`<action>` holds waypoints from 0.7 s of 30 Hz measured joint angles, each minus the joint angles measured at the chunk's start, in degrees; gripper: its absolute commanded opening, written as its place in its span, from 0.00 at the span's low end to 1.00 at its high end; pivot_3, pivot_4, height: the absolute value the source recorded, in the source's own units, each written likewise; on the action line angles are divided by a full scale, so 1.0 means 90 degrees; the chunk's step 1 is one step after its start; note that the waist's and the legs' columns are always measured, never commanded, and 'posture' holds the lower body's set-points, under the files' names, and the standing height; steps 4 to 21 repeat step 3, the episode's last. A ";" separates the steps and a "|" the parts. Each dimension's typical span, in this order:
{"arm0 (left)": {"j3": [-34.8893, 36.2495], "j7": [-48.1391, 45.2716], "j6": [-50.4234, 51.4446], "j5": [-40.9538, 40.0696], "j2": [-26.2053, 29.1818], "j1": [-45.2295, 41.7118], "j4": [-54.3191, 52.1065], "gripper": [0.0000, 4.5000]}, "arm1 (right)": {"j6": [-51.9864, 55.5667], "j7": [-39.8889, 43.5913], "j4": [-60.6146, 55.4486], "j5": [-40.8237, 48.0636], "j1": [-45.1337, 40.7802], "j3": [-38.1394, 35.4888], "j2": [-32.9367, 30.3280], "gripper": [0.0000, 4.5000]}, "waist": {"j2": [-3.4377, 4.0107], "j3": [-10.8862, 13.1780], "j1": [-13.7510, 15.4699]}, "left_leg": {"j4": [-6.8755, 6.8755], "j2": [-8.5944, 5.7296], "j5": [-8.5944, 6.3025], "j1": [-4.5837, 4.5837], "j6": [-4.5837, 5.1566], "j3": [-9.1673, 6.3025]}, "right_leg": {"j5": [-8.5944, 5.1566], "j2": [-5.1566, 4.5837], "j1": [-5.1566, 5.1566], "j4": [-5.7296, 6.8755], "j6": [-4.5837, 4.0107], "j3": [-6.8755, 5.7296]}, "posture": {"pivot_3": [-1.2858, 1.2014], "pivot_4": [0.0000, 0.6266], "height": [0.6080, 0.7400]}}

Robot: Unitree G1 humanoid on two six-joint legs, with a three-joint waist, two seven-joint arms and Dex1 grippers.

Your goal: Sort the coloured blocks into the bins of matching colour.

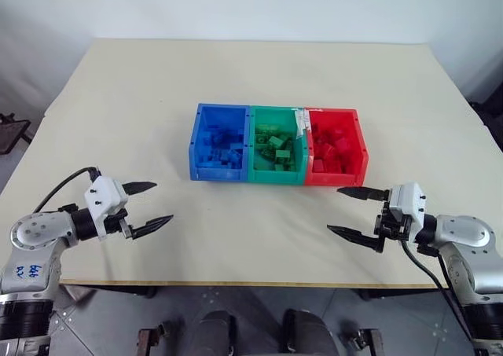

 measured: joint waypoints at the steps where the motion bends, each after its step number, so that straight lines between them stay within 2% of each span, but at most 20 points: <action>1: -0.0002 0.0063 -0.0009 -0.0002 -0.0055 -0.0001 -0.0061 1.00 | -0.0001 0.0022 0.0001 0.0003 0.0005 -0.0001 0.0000 1.00 | 0.0000 0.0000 -0.0013 | -0.0002 0.0000 0.0000 -0.0001 -0.0001 0.0000 | 0.0000 0.0000 -0.0002 -0.0001 0.0000 -0.0001 | 0.52 0.24 1.00; 21: -0.0062 0.0177 -0.0045 -0.0002 -0.0177 -0.0011 -0.0248 1.00 | 0.0000 0.0034 0.0001 0.0008 0.0005 -0.0016 0.0000 1.00 | 0.0000 0.0000 -0.0039 | -0.0005 0.0001 -0.0001 0.0000 -0.0002 0.0002 | 0.0000 0.0001 -0.0002 -0.0001 0.0000 -0.0002 | 0.52 0.24 1.00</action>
